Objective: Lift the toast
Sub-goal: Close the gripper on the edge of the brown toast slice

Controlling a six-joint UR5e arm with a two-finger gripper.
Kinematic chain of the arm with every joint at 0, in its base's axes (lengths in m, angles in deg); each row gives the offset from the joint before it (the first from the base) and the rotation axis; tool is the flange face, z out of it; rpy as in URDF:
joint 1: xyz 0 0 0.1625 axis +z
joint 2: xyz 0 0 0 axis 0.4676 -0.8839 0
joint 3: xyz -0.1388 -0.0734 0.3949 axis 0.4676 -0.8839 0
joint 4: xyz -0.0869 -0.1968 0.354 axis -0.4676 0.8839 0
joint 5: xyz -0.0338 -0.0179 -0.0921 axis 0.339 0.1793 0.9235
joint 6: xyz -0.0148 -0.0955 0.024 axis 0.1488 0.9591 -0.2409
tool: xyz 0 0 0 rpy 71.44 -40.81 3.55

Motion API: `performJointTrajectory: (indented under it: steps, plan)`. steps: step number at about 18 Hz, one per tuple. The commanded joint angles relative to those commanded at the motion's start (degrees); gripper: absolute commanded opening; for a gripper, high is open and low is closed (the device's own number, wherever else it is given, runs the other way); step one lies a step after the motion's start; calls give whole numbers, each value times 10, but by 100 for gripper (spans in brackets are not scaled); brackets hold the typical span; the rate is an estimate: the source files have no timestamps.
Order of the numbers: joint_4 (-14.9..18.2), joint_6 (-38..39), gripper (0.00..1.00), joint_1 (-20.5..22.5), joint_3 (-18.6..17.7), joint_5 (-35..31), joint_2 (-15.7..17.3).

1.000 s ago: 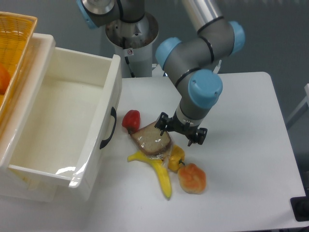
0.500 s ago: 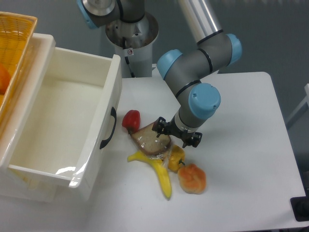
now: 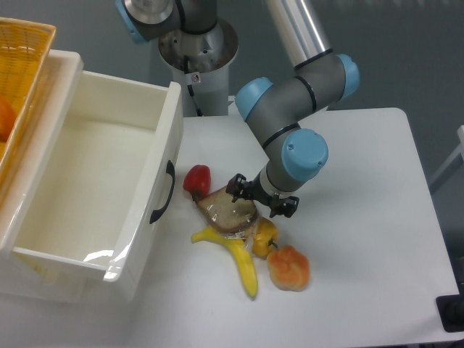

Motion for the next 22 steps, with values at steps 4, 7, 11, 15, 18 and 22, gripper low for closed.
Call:
performJointTrajectory:
  steps: [4,7,11,15,18,22]
  plan:
    - [-1,0,100,-2,-2,0,-6]
    - [-1,1,96,-3,1,1,-7]
    - [-1,0,81,-3,3,8,-7]
    - [-1,2,54,-4,3,7,-7]
    - [1,6,18,-4,4,6,-6]
    - [2,14,2,-4,7,7,-7]
